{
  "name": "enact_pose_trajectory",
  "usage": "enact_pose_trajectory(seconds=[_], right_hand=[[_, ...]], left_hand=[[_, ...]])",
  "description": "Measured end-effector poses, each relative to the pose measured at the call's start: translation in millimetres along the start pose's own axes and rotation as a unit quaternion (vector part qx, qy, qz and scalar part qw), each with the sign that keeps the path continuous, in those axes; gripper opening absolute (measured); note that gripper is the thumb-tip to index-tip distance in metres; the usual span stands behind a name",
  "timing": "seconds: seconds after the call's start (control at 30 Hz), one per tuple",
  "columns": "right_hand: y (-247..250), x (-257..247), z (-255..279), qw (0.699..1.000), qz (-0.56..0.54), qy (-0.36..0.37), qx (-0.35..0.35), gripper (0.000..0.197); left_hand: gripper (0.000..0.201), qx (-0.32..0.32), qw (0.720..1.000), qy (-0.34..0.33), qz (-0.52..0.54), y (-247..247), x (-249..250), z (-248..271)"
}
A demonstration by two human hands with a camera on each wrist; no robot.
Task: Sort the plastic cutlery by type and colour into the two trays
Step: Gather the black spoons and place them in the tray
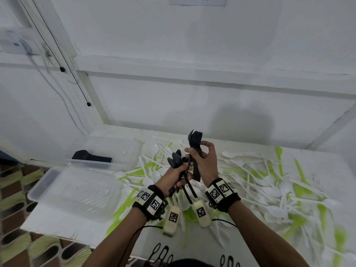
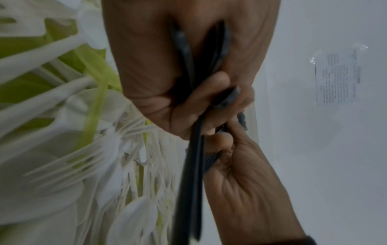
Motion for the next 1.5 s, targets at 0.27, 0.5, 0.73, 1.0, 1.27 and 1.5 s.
enact_pose_trajectory(seconds=[0.27, 0.5, 0.73, 1.0, 1.27, 1.5], right_hand=[[2, 7, -3, 0.989, -0.108, -0.088, 0.052, 0.043], [23, -8, -37, 0.997, 0.041, -0.007, 0.067, 0.028], [14, 10, -8, 0.986, 0.162, -0.016, 0.019, 0.057], [20, 14, -25, 0.992, 0.116, -0.026, 0.04, 0.047], [36, 3, -34, 0.983, 0.065, 0.033, 0.169, 0.039], [25, 11, -26, 0.974, 0.025, -0.026, 0.223, 0.043]], left_hand=[[0.028, 0.005, 0.982, -0.014, -0.188, 14, 10, 0], [0.013, 0.033, 0.99, -0.053, -0.124, 22, 20, 4], [0.011, -0.018, 0.984, -0.122, -0.132, 7, 30, 7], [0.023, -0.067, 0.977, -0.139, -0.148, 6, 27, 12], [0.029, 0.039, 0.971, -0.157, -0.178, 12, 10, 3], [0.024, 0.149, 0.92, -0.265, -0.247, 5, 1, -3]])
Point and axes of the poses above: each hand's wrist, its own z-axis away from the middle knuckle, its own y-axis out of the back of the hand, x = y × z, the point moved 2 cm from there along -z, towards the middle knuckle, and after that the axes turned 10 degrees about x, right-handed, at the moved point
